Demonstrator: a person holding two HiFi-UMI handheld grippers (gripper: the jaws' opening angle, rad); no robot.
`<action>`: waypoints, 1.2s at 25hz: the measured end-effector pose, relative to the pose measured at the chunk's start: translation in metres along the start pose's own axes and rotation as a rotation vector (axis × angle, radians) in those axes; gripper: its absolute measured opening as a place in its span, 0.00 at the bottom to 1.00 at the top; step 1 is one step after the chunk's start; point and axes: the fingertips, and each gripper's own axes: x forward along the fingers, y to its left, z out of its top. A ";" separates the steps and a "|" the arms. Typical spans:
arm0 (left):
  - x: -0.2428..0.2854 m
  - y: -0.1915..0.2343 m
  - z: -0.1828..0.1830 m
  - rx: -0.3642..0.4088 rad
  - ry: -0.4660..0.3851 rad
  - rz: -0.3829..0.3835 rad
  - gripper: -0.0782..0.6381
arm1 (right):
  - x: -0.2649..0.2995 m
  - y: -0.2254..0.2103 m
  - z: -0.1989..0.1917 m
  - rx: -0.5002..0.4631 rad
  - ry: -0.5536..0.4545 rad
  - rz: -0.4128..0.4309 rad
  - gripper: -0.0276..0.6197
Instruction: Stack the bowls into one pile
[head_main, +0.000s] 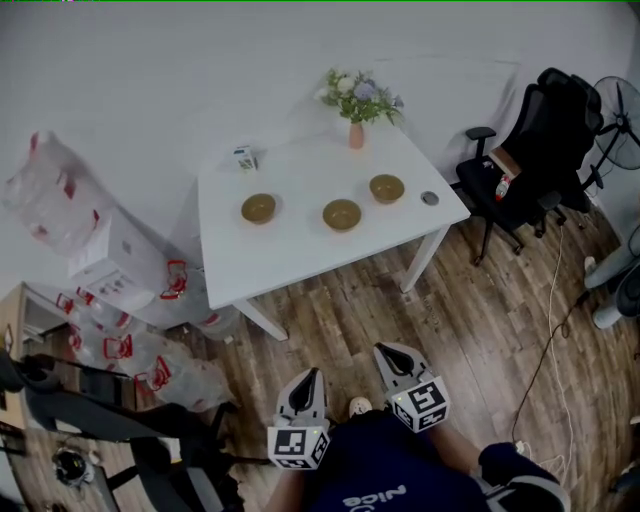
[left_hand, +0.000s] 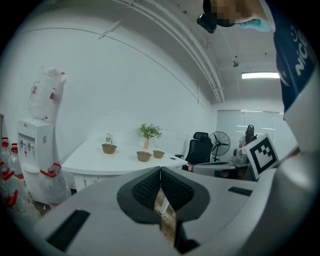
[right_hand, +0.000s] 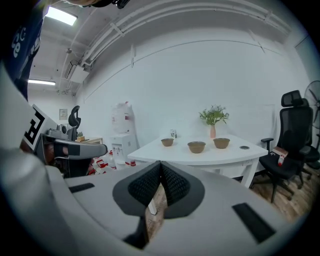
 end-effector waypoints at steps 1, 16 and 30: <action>0.005 -0.001 0.000 -0.004 0.000 0.003 0.13 | 0.001 -0.005 0.001 0.003 0.001 -0.001 0.08; 0.070 0.020 0.002 0.001 0.041 -0.058 0.13 | 0.035 -0.038 -0.003 0.049 0.036 -0.052 0.08; 0.183 0.095 0.066 0.071 0.047 -0.233 0.13 | 0.130 -0.091 0.054 0.118 -0.020 -0.251 0.08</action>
